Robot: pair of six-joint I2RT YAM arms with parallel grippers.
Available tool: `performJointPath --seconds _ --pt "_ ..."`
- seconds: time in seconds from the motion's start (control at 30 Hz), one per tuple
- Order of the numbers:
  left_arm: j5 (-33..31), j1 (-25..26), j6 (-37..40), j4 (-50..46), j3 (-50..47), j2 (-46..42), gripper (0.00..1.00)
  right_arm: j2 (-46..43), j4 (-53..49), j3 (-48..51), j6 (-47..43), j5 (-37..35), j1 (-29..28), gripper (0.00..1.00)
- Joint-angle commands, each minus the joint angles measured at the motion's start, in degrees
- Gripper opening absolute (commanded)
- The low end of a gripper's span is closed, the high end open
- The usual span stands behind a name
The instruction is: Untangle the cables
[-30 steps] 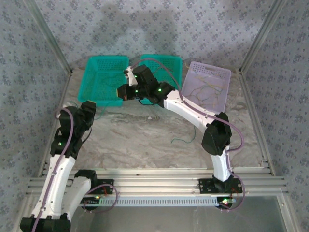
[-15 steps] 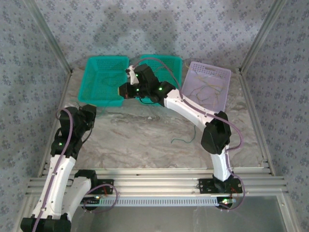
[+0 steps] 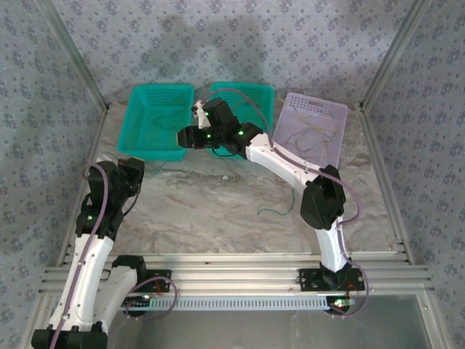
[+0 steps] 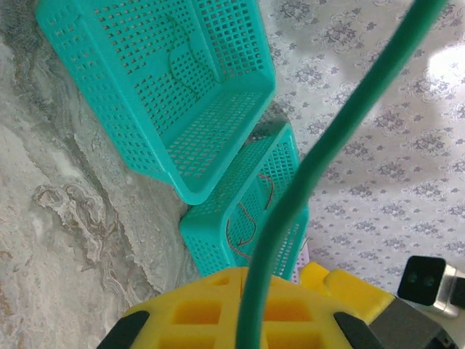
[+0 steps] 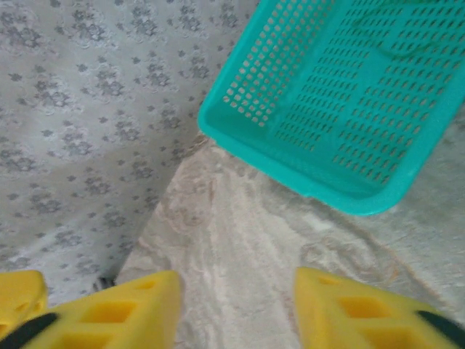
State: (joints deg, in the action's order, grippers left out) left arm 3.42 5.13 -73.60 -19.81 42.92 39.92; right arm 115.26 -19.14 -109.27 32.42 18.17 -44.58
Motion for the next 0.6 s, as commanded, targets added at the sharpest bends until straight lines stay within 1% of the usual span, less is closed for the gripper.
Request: performJointPath --seconds 0.0,0.13,0.23,0.3,0.37,0.47,0.57 --pt "-0.53 -0.85 2.12 -1.05 4.19 1.67 0.00 -5.99 -1.63 2.26 -3.54 -4.58 1.39 0.55" --pt "-2.39 -1.39 6.64 -0.48 8.13 7.02 0.00 -11.82 -3.36 6.51 -5.81 -9.85 2.91 0.60" --pt "-4.47 -1.56 10.31 0.82 11.91 11.96 0.00 -17.97 -5.40 11.67 -6.94 -16.32 3.74 0.66" --pt "-7.03 -1.50 12.83 1.09 14.73 15.79 0.00 -22.35 -8.28 16.09 -7.59 -20.36 3.95 0.66" --pt "-9.90 -1.30 15.94 0.75 18.38 20.45 0.00 -27.10 -10.50 22.34 -7.83 -23.86 4.49 0.70" --pt "-10.84 -1.15 19.68 1.71 22.84 27.92 0.00 -33.05 -14.15 31.06 -7.46 -27.11 5.66 0.71" --pt "-9.45 -1.07 21.49 0.25 28.01 36.25 0.00 -37.39 -17.70 39.16 -6.32 -28.55 6.77 0.72"
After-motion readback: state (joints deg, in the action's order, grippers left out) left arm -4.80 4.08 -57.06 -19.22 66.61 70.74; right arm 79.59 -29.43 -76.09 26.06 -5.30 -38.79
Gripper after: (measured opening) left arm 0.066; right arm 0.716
